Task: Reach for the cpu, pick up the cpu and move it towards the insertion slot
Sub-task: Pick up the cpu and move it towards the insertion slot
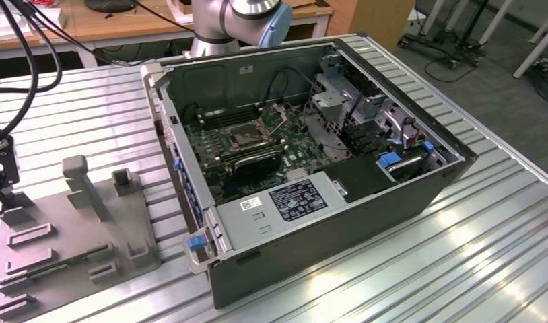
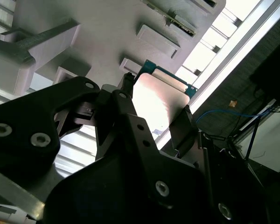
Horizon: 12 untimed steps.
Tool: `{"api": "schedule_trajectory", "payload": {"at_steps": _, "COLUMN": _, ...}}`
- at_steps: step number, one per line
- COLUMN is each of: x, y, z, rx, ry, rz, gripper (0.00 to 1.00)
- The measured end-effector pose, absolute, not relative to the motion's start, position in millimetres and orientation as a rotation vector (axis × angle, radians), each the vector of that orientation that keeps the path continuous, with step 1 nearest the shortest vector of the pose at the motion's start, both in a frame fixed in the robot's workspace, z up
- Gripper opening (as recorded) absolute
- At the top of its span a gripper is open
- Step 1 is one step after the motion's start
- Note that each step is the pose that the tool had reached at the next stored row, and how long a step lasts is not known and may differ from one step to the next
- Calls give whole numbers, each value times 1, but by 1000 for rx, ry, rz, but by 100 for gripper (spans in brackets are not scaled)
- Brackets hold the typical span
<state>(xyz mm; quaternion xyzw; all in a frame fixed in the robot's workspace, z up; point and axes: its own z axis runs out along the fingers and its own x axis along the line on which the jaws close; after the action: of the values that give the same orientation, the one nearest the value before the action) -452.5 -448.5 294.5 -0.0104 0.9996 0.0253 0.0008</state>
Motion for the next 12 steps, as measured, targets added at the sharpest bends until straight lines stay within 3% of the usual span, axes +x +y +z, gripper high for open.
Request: {"api": "schedule_trajectory", "payload": {"at_steps": 12, "x": -453, "y": -449, "z": 298, "rx": -33, "ry": 3139, "rz": 80, "gripper": 55}}
